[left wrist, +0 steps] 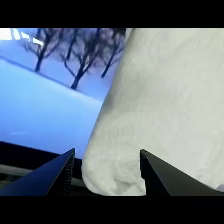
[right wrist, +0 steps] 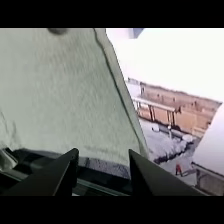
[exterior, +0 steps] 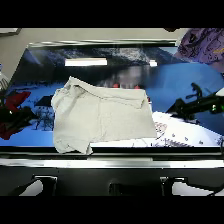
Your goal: Fold the clothes and pants, and hang the long-sleeved shirts on hangers.
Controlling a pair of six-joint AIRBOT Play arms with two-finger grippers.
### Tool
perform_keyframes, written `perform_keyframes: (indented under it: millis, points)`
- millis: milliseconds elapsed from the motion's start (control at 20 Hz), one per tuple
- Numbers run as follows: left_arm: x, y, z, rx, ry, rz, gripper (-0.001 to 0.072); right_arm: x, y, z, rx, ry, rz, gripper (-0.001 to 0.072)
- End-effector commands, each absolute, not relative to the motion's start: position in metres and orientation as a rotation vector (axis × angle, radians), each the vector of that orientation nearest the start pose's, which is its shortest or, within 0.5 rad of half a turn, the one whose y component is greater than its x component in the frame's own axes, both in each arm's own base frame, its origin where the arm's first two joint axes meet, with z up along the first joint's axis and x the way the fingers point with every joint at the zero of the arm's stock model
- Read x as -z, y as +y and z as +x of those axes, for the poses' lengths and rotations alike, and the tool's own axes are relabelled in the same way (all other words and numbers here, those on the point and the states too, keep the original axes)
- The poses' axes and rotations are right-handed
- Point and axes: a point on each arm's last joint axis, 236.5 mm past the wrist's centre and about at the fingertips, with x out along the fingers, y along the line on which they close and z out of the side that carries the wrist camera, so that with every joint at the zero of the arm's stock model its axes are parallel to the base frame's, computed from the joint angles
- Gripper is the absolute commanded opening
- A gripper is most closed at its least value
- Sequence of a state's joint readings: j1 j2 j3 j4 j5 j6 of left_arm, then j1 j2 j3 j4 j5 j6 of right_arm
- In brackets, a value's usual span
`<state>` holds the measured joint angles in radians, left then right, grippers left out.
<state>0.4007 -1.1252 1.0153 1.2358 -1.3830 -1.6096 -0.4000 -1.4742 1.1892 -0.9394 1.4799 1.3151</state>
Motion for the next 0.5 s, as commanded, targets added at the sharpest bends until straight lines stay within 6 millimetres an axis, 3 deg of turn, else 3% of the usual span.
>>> perform_keyframes:
  millis: [0, 150, 250, 450]
  points:
    - [0.029, 0.027, 0.245, -0.163, 1.457, -0.670, 0.0470, 0.059, 0.020, 0.300, -0.321, 1.567, 0.786, 0.0385]
    - [0.043, 0.024, 0.237, -0.169, 1.488, -0.684, 0.0470, 0.081, 0.025, 0.283, -0.316, 1.587, 0.792, 0.0386]
    - [0.043, 0.027, 0.242, -0.177, 1.462, -0.680, 0.0470, 0.090, 0.027, 0.280, -0.308, 1.580, 0.791, 0.0465]
    - [0.043, 0.029, 0.247, -0.183, 1.440, -0.677, 0.0470, 0.099, 0.034, 0.281, -0.319, 1.539, 0.812, 0.0477]
